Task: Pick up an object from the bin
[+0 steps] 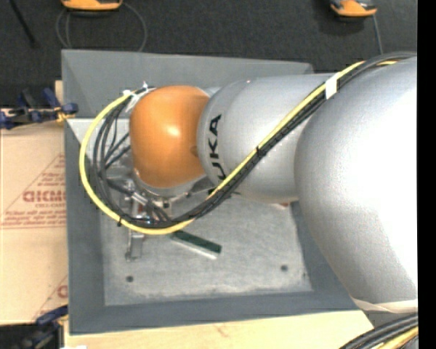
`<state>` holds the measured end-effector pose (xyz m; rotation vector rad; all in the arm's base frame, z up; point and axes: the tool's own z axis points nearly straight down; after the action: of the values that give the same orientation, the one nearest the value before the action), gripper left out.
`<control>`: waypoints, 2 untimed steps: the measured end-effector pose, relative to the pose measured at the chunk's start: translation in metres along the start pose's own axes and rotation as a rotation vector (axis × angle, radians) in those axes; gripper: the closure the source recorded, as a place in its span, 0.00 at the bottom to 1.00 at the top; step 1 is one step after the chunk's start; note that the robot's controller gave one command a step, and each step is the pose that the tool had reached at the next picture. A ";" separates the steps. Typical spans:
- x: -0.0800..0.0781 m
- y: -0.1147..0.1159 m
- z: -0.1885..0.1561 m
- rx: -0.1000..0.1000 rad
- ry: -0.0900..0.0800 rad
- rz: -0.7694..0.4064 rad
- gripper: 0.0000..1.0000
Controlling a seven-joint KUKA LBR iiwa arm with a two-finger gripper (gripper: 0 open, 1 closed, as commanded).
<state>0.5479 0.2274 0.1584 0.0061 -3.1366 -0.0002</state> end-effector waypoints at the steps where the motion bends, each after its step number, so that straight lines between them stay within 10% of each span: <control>1: 0.021 -0.100 0.093 0.005 0.002 0.056 0.00; 2: 0.018 -0.123 0.057 -0.002 -0.010 0.214 0.00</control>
Offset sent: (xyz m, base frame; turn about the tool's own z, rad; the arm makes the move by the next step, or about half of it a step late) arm -0.0192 -0.0941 -0.0884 0.0489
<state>0.5302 0.1042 0.1010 -0.3304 -3.1290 -0.0019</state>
